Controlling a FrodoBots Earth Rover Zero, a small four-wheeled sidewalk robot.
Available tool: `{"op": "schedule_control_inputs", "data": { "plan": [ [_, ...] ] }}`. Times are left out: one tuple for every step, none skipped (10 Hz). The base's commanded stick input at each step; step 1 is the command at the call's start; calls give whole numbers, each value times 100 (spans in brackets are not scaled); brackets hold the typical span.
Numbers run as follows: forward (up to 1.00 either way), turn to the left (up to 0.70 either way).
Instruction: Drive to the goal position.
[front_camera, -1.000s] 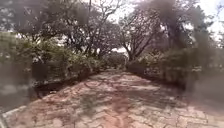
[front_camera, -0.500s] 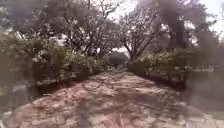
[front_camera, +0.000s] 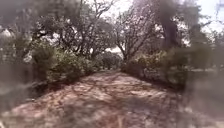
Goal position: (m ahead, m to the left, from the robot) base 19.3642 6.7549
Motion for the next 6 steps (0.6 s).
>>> {"op": "schedule_control_inputs", "data": {
  "plan": [
    [70,-35],
    [70,-35],
    [70,-25],
    [70,-7],
    [70,0],
    [70,0]
  ]
}}
